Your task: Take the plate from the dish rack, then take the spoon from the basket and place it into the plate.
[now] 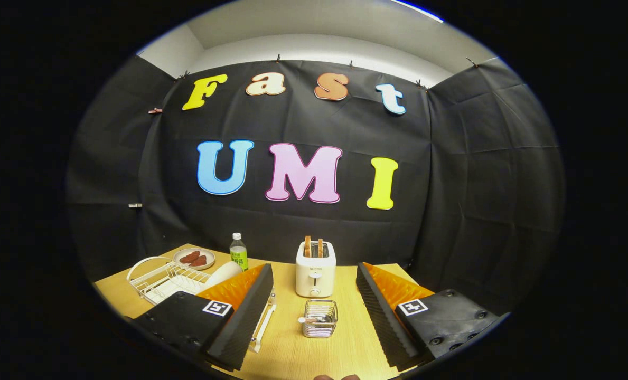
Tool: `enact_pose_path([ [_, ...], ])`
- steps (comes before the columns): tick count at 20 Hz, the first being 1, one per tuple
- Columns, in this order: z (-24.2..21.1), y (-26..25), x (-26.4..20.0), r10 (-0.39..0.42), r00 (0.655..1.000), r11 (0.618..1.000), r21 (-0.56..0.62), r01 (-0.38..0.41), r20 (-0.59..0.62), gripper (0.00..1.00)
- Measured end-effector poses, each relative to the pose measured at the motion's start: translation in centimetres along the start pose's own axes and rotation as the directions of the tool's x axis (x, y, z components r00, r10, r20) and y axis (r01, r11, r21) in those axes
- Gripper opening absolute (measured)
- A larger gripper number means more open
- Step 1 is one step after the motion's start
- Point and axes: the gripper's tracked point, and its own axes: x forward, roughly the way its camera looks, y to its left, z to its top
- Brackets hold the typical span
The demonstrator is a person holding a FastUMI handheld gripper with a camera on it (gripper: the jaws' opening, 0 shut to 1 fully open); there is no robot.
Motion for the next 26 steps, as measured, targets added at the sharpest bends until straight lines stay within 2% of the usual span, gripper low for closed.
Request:
enact_pose_path([
  [10,0.8,3.1,3.0,0.029,0.999,1.0,0.004,-0.029,-0.028,0.98],
  [16,0.6,8.2,6.2,0.143,0.979,0.99,0.003,-0.144,-0.143,0.98],
  [22,-1.8,14.2,9.5,0.232,0.934,0.972,0.022,-0.235,-0.272,0.98],
  [26,-6.0,16.4,11.7,0.238,0.875,0.97,0.057,-0.237,-0.422,0.98],
])
